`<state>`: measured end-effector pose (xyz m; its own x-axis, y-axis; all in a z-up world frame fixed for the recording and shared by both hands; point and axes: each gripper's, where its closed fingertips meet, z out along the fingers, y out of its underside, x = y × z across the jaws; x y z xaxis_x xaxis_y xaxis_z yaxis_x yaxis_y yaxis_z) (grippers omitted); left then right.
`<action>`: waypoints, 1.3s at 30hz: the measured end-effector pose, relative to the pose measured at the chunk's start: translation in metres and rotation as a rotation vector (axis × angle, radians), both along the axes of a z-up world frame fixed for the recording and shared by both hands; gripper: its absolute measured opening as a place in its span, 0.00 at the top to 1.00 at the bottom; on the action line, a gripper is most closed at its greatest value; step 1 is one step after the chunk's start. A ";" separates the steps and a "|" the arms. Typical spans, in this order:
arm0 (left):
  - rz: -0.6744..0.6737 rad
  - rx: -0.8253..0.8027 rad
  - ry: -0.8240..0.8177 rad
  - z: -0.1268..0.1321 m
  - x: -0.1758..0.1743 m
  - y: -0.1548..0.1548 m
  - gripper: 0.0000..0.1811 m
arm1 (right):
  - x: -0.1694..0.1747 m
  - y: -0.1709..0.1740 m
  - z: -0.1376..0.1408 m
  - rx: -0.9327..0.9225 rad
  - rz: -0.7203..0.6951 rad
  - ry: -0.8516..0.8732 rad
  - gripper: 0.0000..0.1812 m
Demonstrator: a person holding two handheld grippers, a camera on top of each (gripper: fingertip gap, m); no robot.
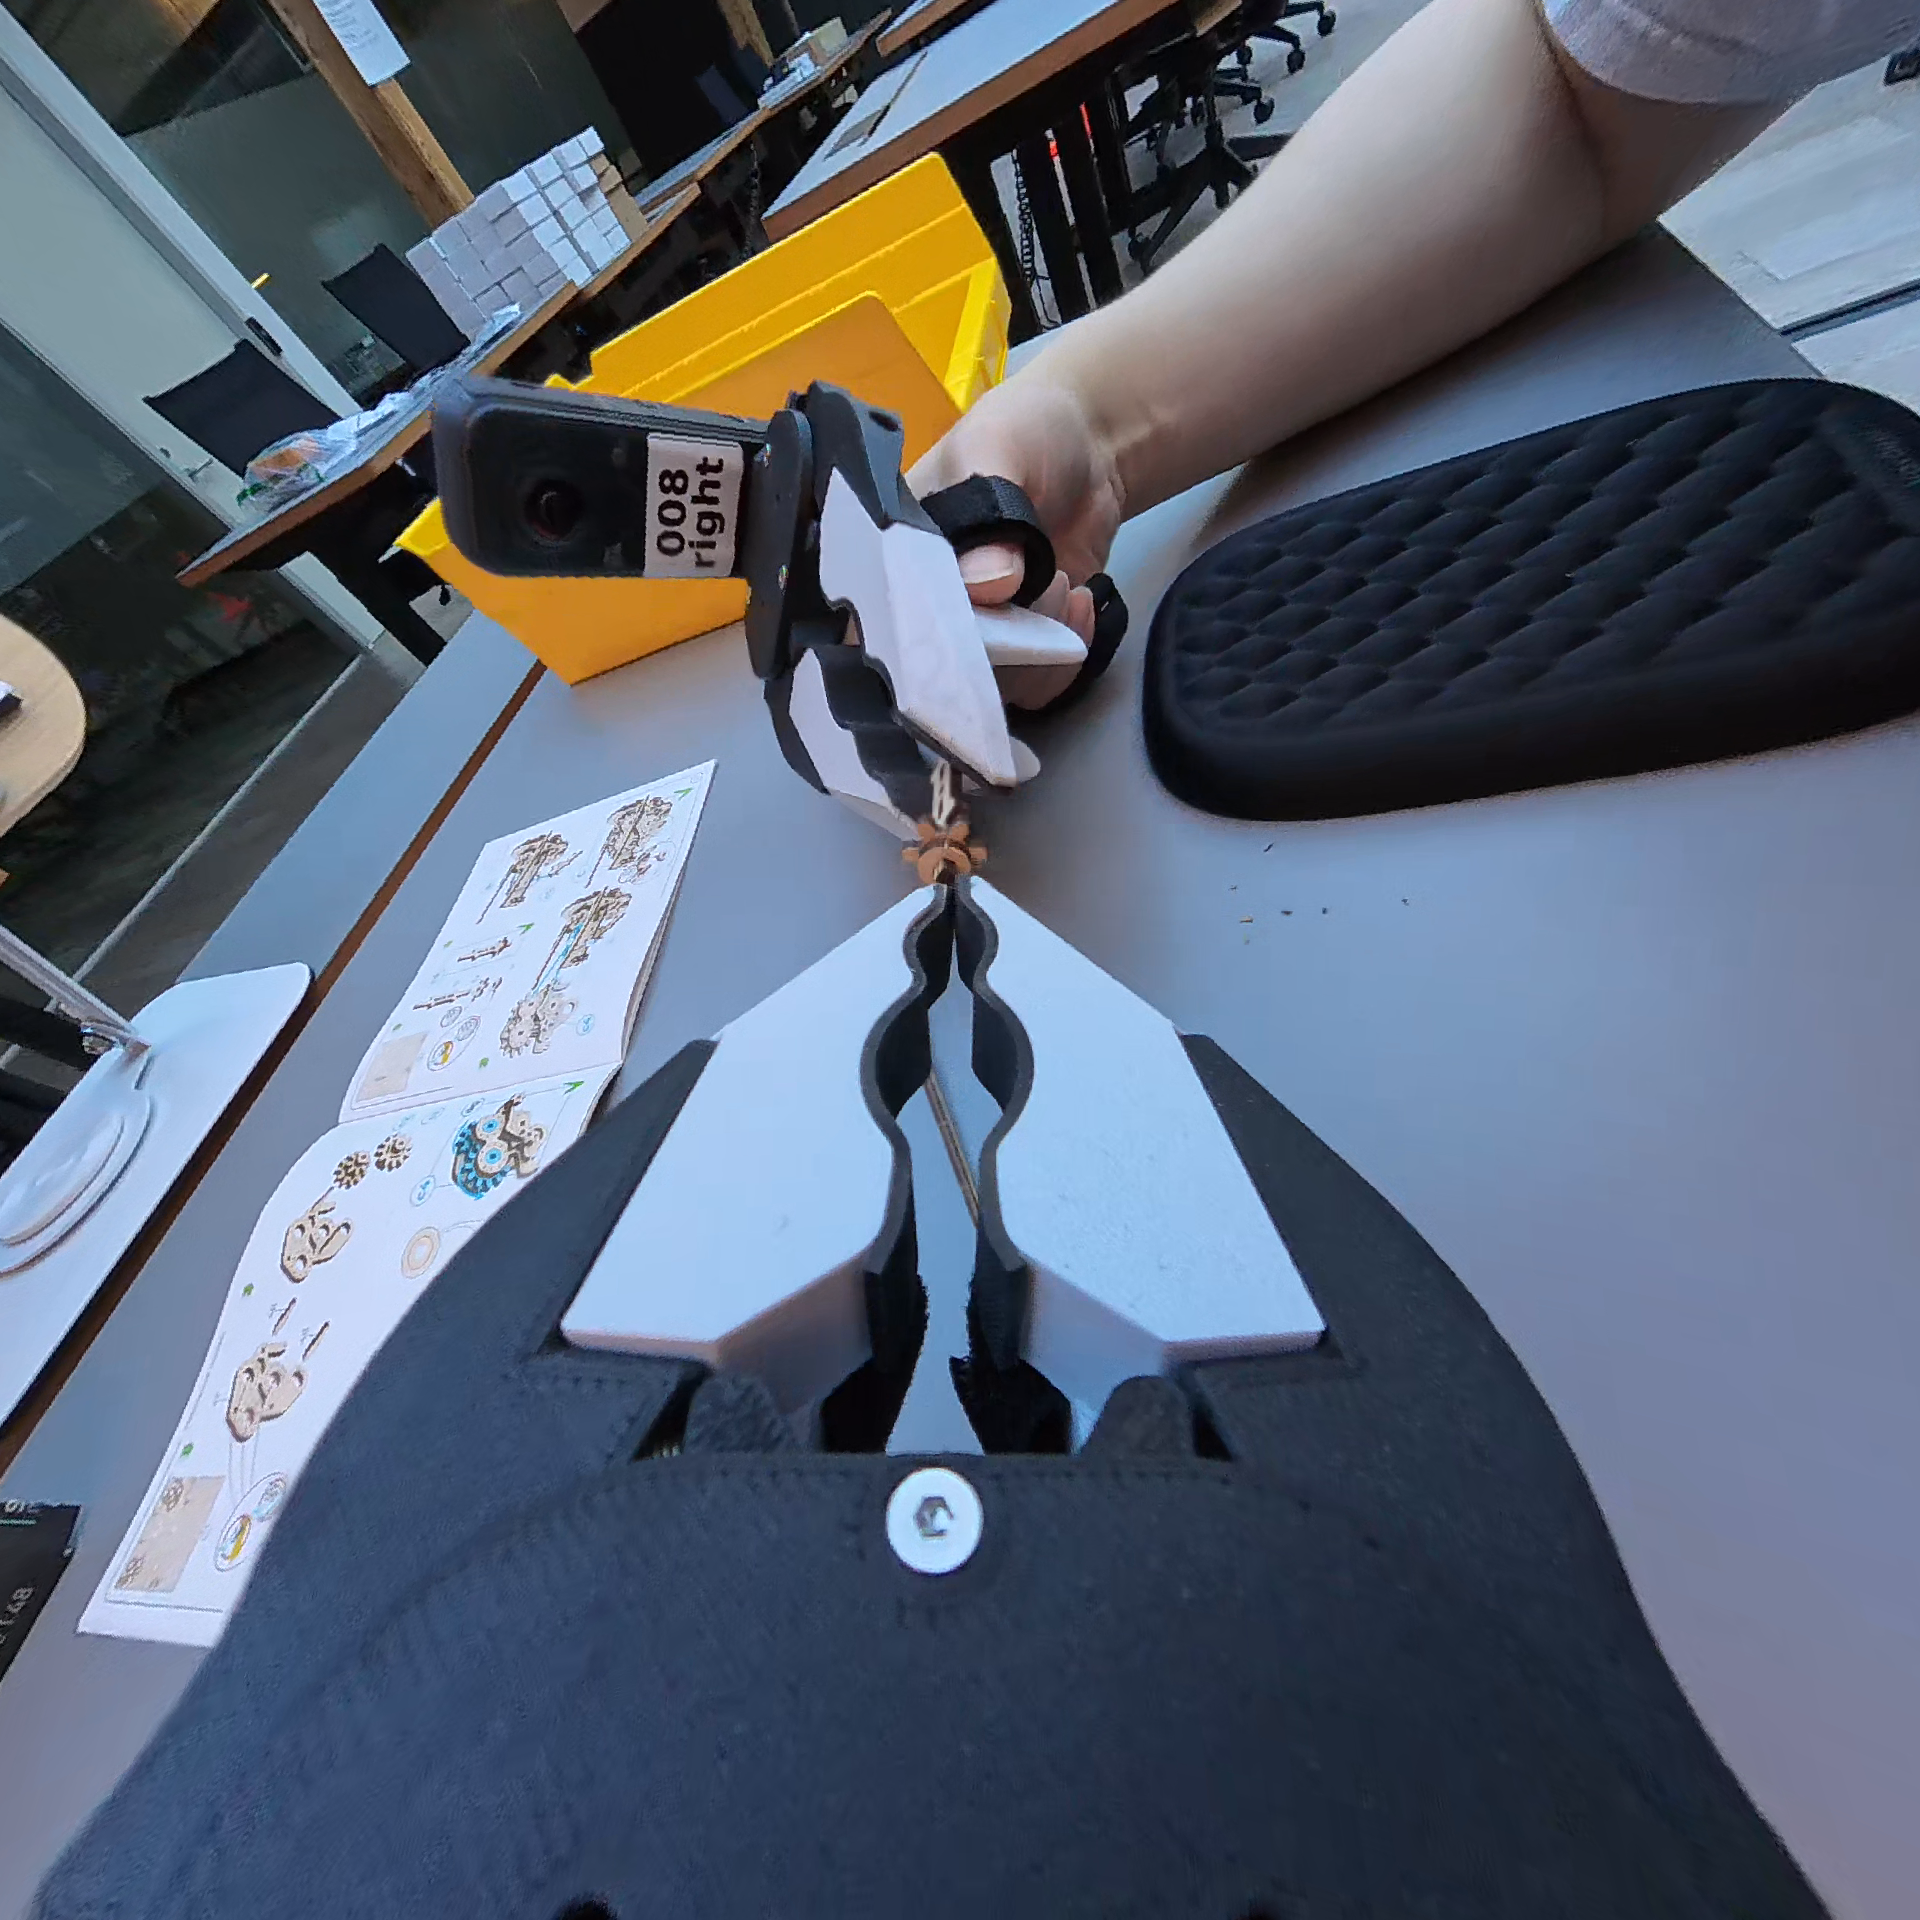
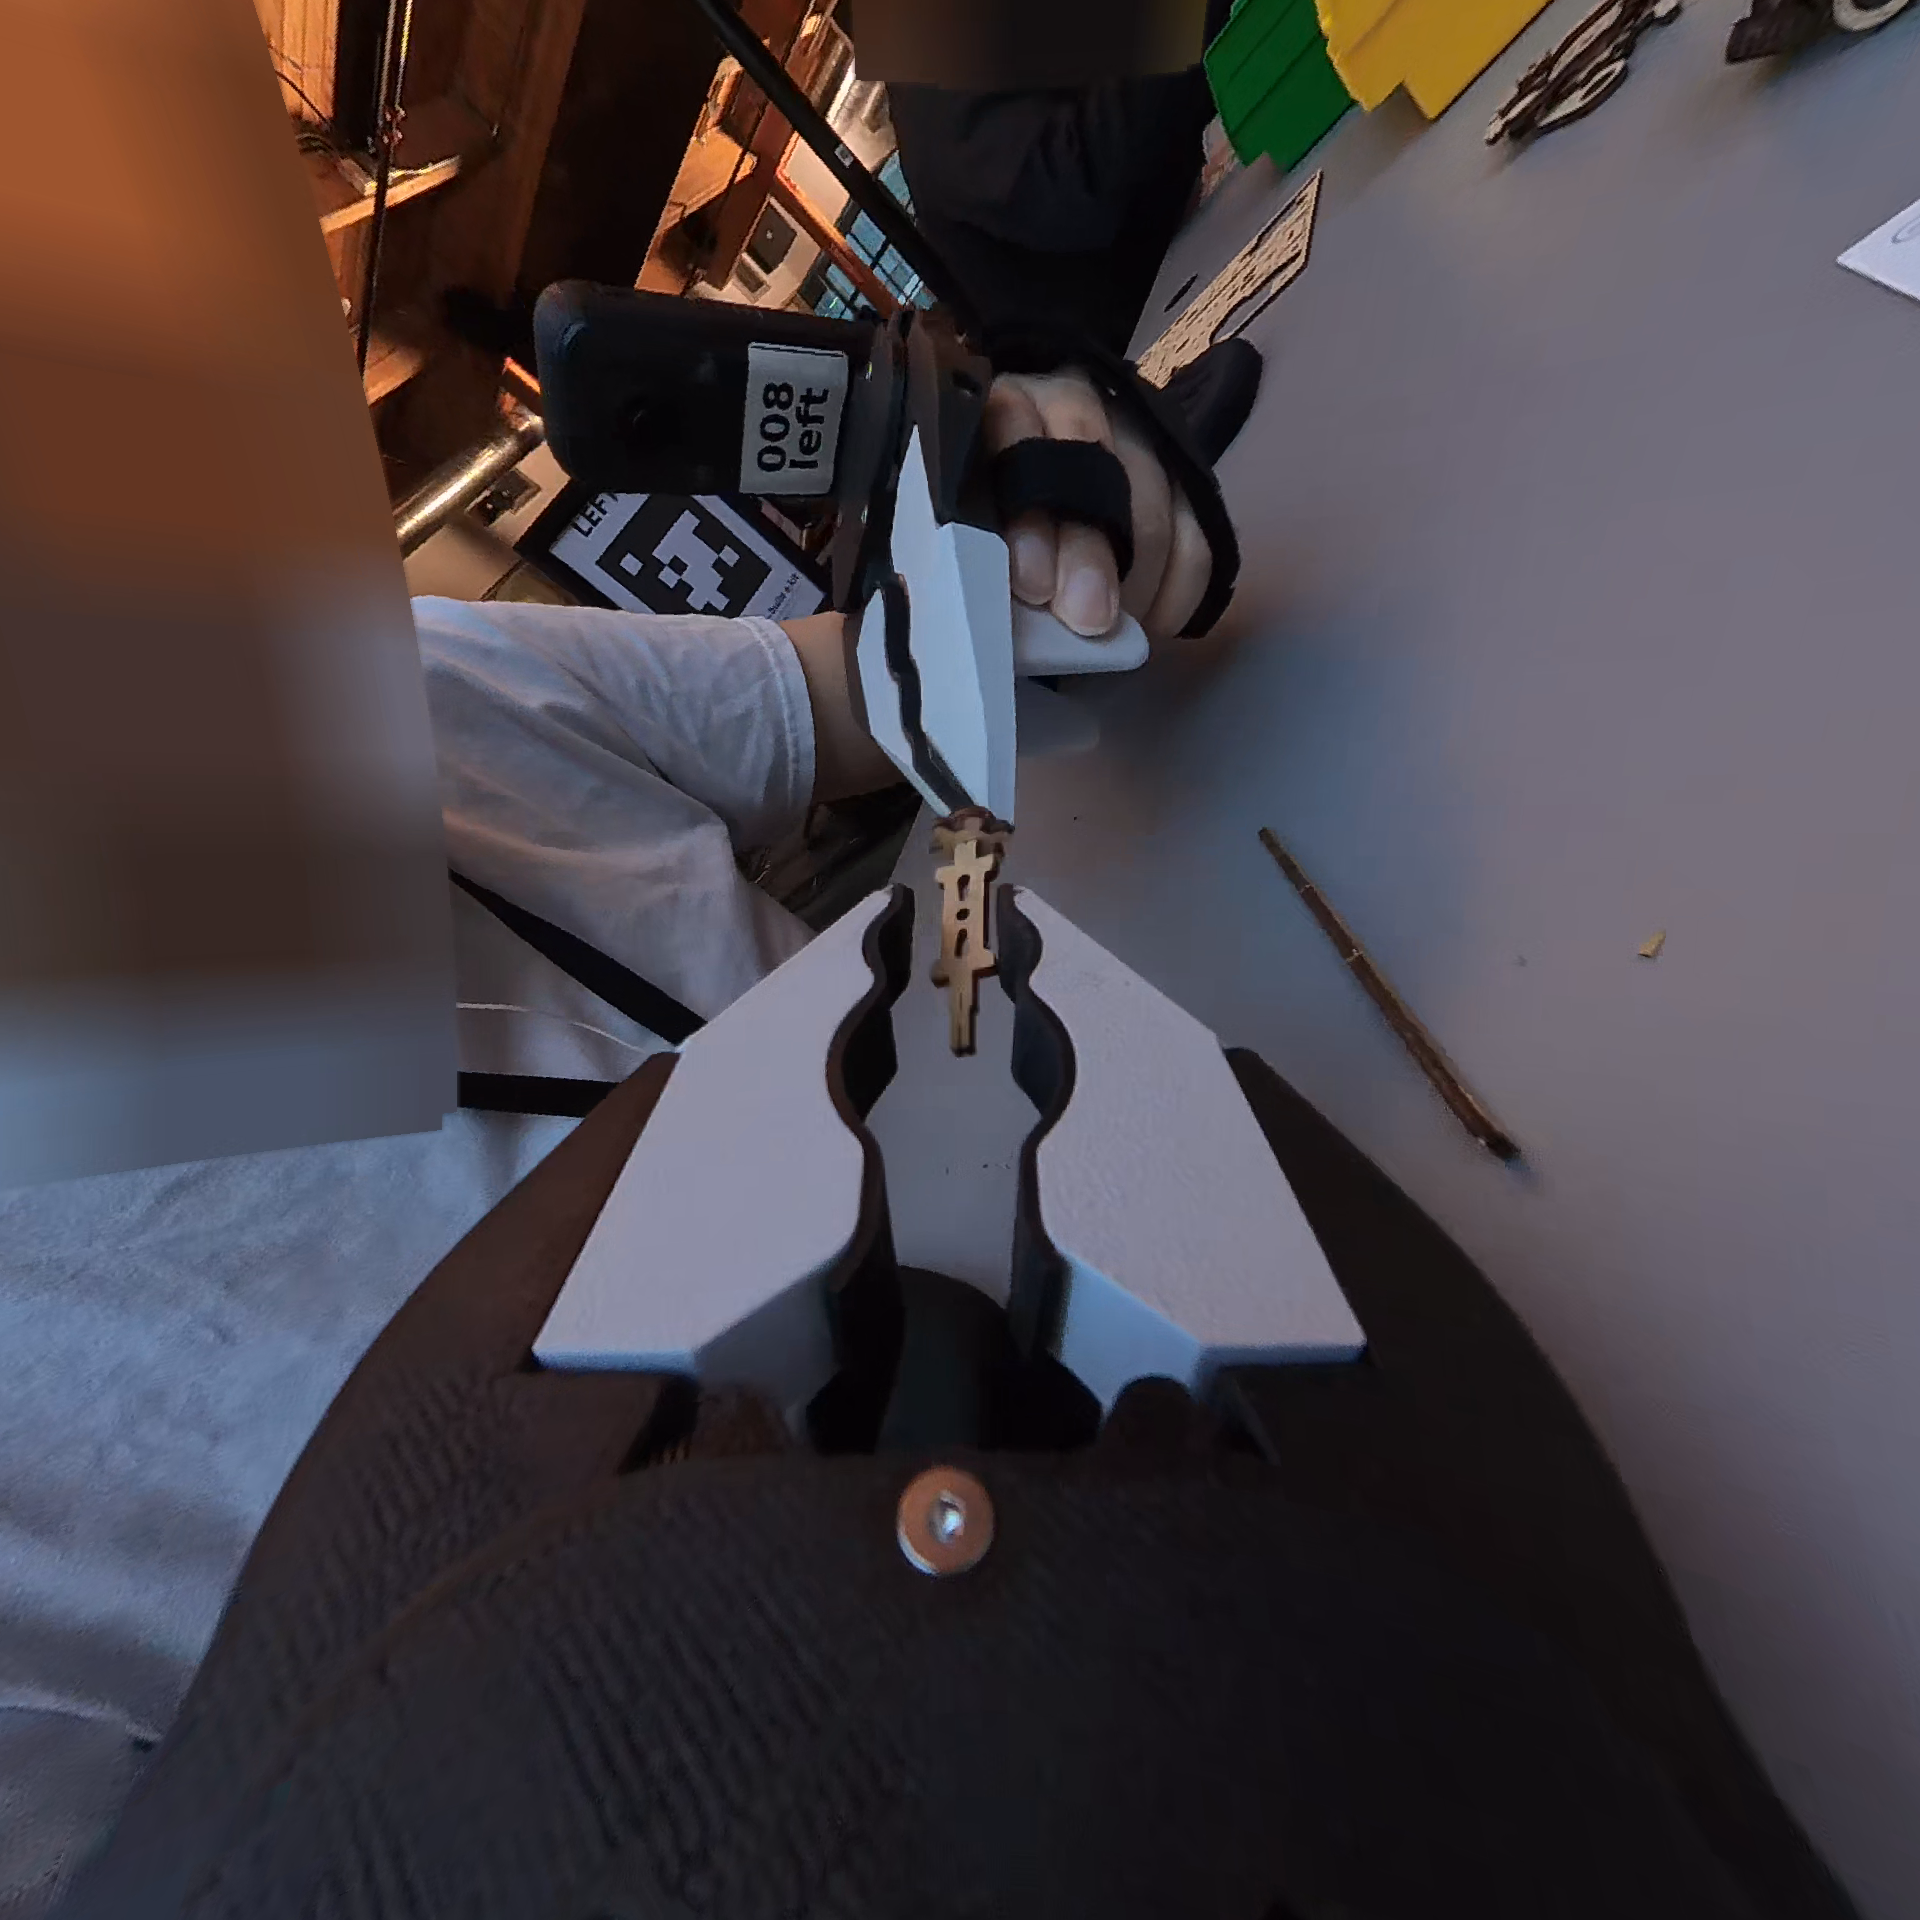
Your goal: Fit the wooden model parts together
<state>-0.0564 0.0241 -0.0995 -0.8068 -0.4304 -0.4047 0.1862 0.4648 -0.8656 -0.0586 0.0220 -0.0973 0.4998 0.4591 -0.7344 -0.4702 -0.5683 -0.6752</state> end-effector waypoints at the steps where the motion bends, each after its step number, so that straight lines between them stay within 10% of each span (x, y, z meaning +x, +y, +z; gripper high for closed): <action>1: -0.002 -0.009 0.003 0.000 0.000 -0.001 1.00 | 0.002 0.000 0.000 0.014 -0.022 -0.018 0.89; 10: 0.027 -0.032 0.084 -0.011 0.007 0.001 1.00 | 0.032 -0.011 0.020 0.254 -0.255 -0.185 0.87; 20: 0.009 0.047 0.147 -0.024 0.004 0.008 1.00 | 0.009 -0.035 -0.029 0.247 0.079 -0.757 0.85; 39: -0.106 0.083 0.344 -0.043 -0.023 -0.013 0.95 | -0.002 -0.028 -0.068 0.124 0.251 -0.963 0.94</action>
